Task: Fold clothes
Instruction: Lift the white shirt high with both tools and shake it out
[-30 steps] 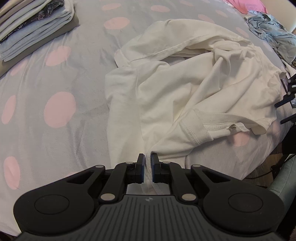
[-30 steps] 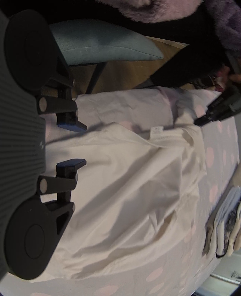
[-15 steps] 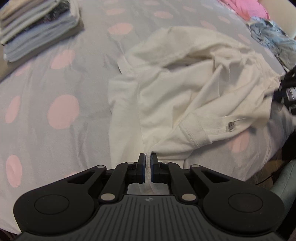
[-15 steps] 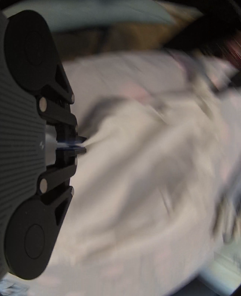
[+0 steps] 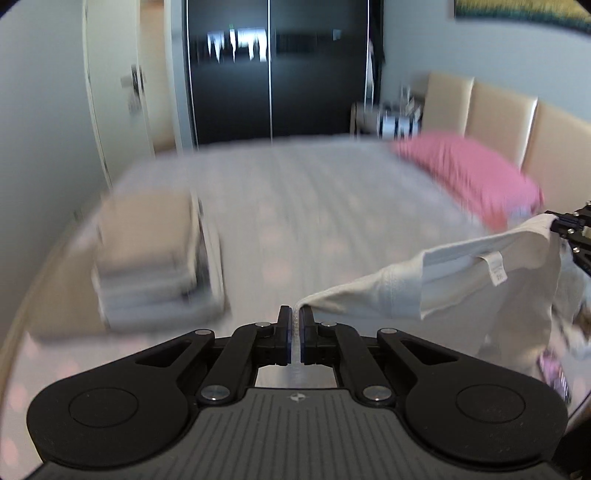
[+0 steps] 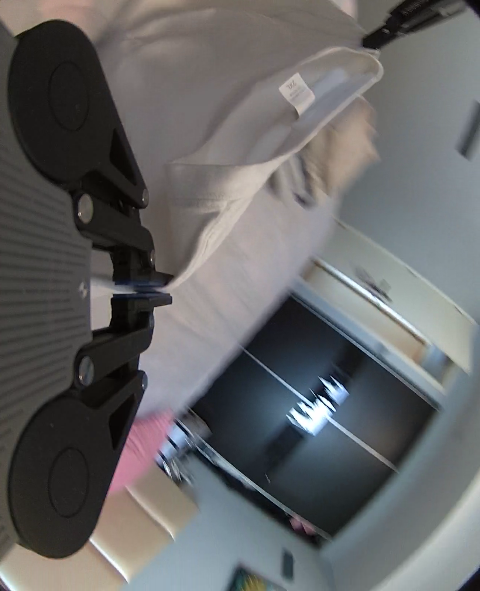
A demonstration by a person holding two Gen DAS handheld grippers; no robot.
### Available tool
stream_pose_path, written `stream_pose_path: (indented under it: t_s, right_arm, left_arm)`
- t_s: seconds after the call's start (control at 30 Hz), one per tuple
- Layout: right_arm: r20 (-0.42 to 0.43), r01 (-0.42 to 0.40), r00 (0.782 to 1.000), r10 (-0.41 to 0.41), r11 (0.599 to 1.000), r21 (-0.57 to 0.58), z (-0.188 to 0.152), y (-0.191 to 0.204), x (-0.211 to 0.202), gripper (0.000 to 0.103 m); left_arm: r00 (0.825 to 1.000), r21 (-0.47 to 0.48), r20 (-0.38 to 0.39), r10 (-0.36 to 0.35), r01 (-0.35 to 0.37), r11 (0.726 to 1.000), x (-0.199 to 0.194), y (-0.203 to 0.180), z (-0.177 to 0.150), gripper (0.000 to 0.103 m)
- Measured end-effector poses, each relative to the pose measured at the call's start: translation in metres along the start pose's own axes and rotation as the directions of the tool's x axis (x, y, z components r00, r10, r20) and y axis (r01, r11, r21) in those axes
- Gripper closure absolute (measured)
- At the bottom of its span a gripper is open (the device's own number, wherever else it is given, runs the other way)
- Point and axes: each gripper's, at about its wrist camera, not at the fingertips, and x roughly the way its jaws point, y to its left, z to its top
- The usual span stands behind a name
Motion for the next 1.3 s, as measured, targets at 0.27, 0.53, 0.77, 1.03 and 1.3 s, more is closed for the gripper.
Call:
stream_pose_path:
  t_s: [0.27, 0.53, 0.77, 1.03, 1.3]
  right_arm:
    - [0.250, 0.275, 0.927, -0.278, 0.960, 0.048, 0.105, -0.078, -0.090, 0.100]
    - [0.394, 0.362, 0.841, -0.370, 0.927, 0.097, 0.146, -0.100, -0.169, 0.099]
    - [0.334, 0.340, 0.862, -0.381, 0.924, 0.177, 0.137, -0.115, -0.181, 0.100]
    - [0.486, 0.364, 0.767, -0.420, 0.907, 0.211, 0.136, -0.103, -0.251, 0.099]
    - [0.488, 0.354, 0.763, -0.424, 0.906, 0.235, 0.138, -0.112, -0.237, 0.099]
  left_arm:
    - [0.931, 0.039, 0.365, 0.022, -0.039, 0.998, -0.120, -0.026, 0.104, 0.101]
    - [0.822, 0.036, 0.570, 0.008, -0.035, 0.999, -0.206, -0.043, 0.143, 0.101]
    - [0.759, 0.093, 0.647, -0.067, 0.008, 0.996, -0.240, -0.066, 0.129, 0.101]
    - [0.708, 0.080, 0.703, -0.060, 0.004, 0.997, -0.286, -0.062, 0.108, 0.101]
    - [0.765, 0.058, 0.637, -0.092, 0.071, 0.996, -0.234, -0.034, 0.124, 0.101]
